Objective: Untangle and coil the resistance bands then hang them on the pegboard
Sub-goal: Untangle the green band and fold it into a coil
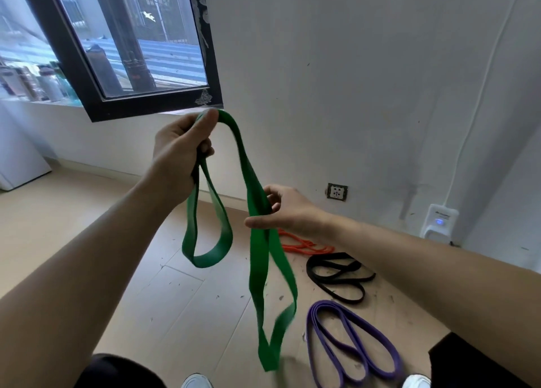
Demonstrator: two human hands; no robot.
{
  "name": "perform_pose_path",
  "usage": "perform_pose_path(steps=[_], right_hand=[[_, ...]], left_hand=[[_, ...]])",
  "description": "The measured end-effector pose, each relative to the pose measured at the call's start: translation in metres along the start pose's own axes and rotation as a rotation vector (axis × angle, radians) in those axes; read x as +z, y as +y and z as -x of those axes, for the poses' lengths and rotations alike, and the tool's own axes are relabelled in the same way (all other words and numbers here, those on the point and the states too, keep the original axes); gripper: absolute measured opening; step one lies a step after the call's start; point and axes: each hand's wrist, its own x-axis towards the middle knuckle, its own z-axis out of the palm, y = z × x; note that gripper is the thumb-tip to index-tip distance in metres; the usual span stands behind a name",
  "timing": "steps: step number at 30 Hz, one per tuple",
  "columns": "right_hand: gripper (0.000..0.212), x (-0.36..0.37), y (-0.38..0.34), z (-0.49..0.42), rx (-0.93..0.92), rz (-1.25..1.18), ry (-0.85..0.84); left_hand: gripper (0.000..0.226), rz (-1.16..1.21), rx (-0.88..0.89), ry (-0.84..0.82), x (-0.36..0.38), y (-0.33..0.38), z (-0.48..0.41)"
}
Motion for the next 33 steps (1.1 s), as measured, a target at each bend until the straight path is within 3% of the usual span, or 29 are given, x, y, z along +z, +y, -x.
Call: perform_pose_path(steps=[5,9,14,18,23,28,33], right_hand=[[0.044,0.015,-0.005,-0.013,-0.046,-0.077,0.133],[0.03,0.005,-0.008,-0.024,-0.077,-0.1,0.187],[0.033,-0.021,-0.015,-0.03,-0.073,-0.222,0.155],[0.038,-0.042,-0.028,-0.026,-0.101,-0.355,0.142],[0.039,-0.054,-0.039,-0.022,-0.144,-0.398,0.114],[0.031,-0.048,-0.042,-0.018,-0.161,-0.312,0.044],[0.041,-0.044,-0.039,-0.016,-0.167,-0.181,-0.07]], left_hand=[[0.046,0.079,0.019,0.014,-0.008,0.007,-0.005],[0.028,0.083,0.025,0.006,-0.011,0.009,-0.005],[0.018,0.065,-0.016,0.042,-0.03,0.003,-0.006],[0.06,-0.028,-0.106,-0.029,-0.052,-0.013,-0.004],[0.07,-0.2,-0.192,-0.183,-0.052,-0.026,0.001],[0.047,-0.278,-0.203,-0.298,-0.022,-0.027,0.007],[0.047,-0.388,-0.189,-0.356,0.003,-0.028,0.009]])
